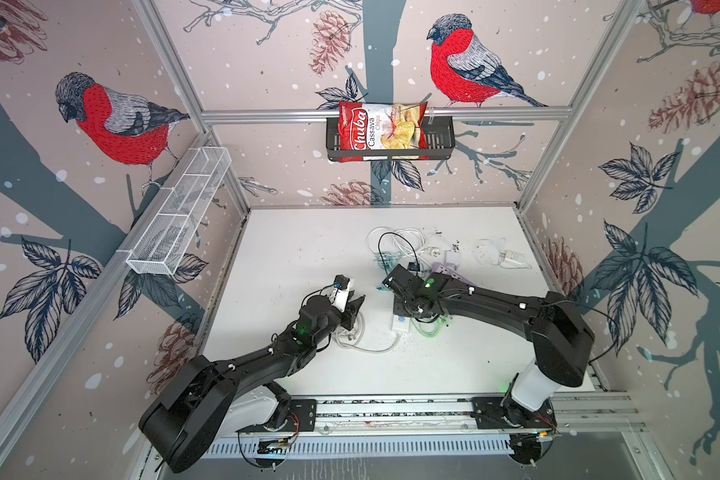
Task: Insert the plug
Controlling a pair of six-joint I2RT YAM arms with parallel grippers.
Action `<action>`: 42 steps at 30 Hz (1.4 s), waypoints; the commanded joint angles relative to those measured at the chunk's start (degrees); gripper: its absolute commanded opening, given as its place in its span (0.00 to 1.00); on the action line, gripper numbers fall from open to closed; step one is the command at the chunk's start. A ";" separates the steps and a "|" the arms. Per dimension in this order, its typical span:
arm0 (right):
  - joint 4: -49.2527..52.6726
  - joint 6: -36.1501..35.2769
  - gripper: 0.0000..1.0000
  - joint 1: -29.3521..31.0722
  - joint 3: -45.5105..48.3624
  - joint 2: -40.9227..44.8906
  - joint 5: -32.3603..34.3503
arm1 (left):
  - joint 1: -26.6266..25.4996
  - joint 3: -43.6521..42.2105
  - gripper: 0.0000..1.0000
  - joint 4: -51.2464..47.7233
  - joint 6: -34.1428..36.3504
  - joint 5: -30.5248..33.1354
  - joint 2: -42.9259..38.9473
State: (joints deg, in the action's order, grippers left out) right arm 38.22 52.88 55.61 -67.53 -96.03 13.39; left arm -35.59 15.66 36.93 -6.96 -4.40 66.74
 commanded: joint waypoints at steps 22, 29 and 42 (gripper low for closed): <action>3.07 1.08 0.04 -0.77 0.37 -2.43 -1.59 | -0.04 0.07 0.39 2.58 1.07 -0.42 0.13; 4.58 1.17 0.04 -0.53 -1.35 -8.70 -3.01 | -0.02 -0.35 0.39 1.48 0.68 1.45 -3.42; -0.50 -6.88 0.04 -0.19 -14.30 -21.42 -7.54 | 3.44 -1.83 0.47 -9.10 -10.27 21.79 -17.99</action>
State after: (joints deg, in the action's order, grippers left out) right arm 37.78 49.69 55.16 -79.85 -112.40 17.72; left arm -33.50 14.33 30.63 -13.72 12.29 51.07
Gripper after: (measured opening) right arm 0.291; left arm 0.467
